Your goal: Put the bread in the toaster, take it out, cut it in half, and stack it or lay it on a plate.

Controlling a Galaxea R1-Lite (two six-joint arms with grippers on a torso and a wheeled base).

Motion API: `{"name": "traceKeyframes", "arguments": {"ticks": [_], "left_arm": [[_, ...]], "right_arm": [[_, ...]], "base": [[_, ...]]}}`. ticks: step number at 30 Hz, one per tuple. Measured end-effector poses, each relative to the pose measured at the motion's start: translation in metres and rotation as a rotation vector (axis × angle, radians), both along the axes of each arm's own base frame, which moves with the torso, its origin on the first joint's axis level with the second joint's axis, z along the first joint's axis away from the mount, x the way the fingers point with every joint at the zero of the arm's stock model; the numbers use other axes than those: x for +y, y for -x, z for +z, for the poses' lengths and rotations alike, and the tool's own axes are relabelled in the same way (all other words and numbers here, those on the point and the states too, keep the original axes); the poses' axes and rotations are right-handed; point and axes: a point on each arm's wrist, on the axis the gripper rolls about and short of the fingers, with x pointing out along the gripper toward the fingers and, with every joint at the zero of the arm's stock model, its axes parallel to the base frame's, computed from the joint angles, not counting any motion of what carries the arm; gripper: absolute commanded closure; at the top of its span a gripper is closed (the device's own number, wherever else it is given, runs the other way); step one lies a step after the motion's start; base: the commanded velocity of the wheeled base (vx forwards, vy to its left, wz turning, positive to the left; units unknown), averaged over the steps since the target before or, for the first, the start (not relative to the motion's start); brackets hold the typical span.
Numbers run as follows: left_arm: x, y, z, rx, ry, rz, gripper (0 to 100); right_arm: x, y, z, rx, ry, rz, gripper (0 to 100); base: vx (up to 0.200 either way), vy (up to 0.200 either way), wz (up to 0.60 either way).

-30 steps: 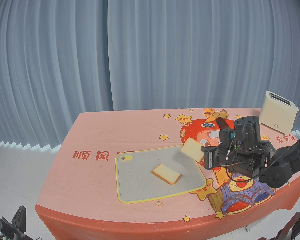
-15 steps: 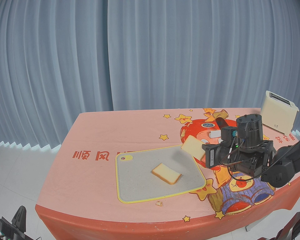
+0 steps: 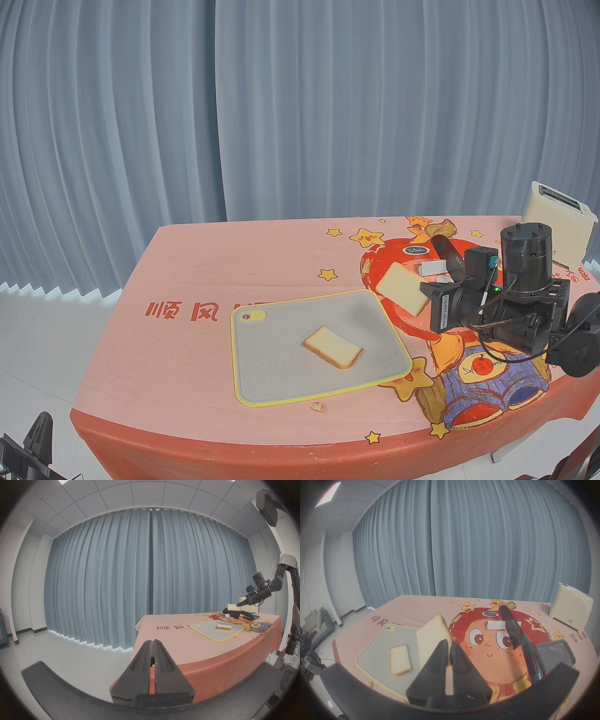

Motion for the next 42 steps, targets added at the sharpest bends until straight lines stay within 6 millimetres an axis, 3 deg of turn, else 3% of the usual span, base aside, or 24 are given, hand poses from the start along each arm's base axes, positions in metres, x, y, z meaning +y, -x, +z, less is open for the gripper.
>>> {"name": "traceKeyframes", "arguments": {"ticks": [25, 42], "left_arm": [[0.0, 0.0, 0.0, -0.001, 0.0, 0.002, 100], [0.0, 0.0, 0.0, -0.001, 0.0, 0.003, 100]], "right_arm": [[-0.051, 0.059, 0.008, -0.044, -0.03, -0.042, 100], [-0.067, 0.082, 0.005, -0.062, -0.044, -0.048, 100]], "base": [[0.0, 0.0, 0.0], [0.0, 0.0, 0.0]]}}
